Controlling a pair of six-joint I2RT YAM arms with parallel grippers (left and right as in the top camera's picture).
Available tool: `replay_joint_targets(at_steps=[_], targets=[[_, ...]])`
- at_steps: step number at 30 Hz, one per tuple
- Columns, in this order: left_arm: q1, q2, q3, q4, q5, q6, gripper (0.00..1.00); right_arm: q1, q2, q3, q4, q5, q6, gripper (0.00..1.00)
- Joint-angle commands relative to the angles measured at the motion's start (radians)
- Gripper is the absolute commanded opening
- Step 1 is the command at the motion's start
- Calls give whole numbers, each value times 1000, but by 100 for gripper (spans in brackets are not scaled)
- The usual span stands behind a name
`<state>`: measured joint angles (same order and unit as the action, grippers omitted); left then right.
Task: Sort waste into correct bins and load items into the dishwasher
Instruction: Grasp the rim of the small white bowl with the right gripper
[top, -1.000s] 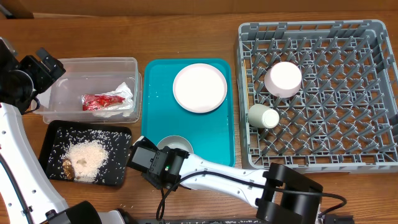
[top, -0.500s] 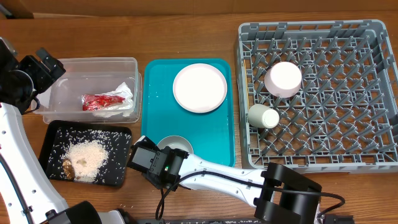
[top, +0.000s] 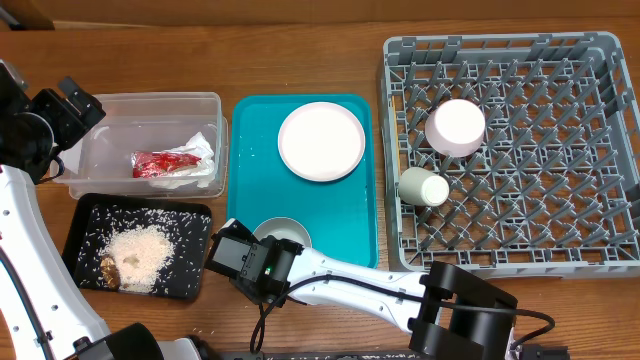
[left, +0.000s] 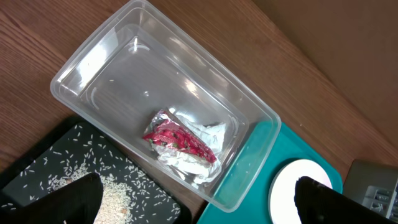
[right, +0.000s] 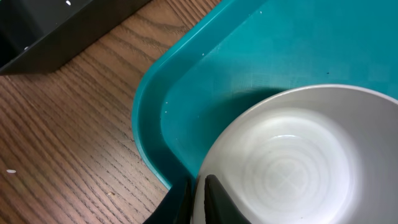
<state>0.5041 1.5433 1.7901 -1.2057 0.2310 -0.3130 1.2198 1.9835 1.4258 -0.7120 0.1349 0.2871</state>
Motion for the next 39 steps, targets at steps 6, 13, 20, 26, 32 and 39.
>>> replay_joint_targets(at_steps=[6,13,20,26,32,39], targets=[[0,1,6,0,5,-9,100,2,9,-6,-4,6,3,8],[0,1,6,0,5,-9,100,2,9,-6,-3,3,3,4],[0,1,6,0,5,-9,100,2,9,-6,-9,0,3,11],[0,1,6,0,5,-9,100,2,9,-6,-25,0,2,13],[0,1,6,0,5,-9,100,2,19,-6,-26,0,2,12],[0,1,6,0,5,-9,100,2,20,-6,-22,0,2,4]])
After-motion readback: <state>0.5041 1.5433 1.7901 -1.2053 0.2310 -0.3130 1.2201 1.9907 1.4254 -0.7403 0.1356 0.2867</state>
